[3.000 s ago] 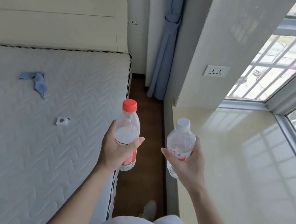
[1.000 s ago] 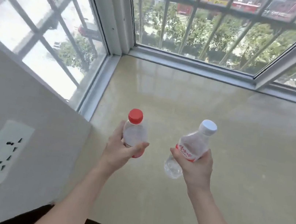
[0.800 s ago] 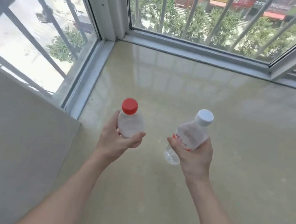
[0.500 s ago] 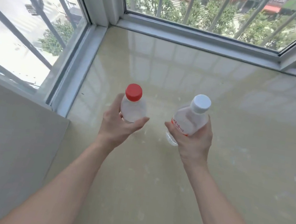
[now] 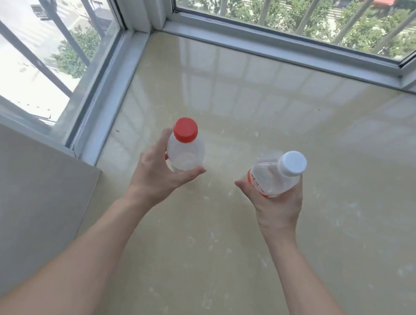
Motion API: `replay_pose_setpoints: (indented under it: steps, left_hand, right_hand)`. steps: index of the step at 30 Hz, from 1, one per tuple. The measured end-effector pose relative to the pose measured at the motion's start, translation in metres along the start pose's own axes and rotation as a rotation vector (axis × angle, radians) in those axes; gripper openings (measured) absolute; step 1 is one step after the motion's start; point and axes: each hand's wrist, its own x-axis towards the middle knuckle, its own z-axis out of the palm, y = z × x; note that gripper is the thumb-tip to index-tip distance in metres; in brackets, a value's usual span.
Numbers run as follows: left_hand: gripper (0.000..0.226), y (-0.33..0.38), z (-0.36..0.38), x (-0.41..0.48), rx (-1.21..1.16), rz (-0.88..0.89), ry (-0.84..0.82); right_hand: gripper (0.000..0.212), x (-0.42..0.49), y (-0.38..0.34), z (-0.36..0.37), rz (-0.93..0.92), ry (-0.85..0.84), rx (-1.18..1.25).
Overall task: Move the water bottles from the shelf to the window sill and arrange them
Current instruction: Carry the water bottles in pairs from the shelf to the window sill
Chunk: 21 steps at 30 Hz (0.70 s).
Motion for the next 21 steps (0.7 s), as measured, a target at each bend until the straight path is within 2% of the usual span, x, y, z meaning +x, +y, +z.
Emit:
replay_pose_setpoints:
  steps: [8, 13, 17, 21]
  left_hand:
    - [0.065, -0.001, 0.001, -0.001, -0.069, -0.003, -0.009]
    - [0.065, -0.007, 0.0, -0.006, -0.074, -0.023, -0.033]
    - [0.069, -0.008, -0.002, -0.009, -0.037, -0.012, -0.061]
    - [0.077, -0.012, -0.008, -0.014, 0.072, -0.054, -0.053]
  right_hand:
    - [0.06, -0.004, 0.012, -0.006, 0.08, -0.037, -0.105]
    - [0.056, 0.0, 0.01, -0.001, 0.047, -0.072, -0.112]
    - [0.063, 0.003, 0.01, 0.0, 0.063, -0.098, -0.116]
    - [0.073, 0.004, 0.008, -0.015, 0.094, -0.232, -0.22]
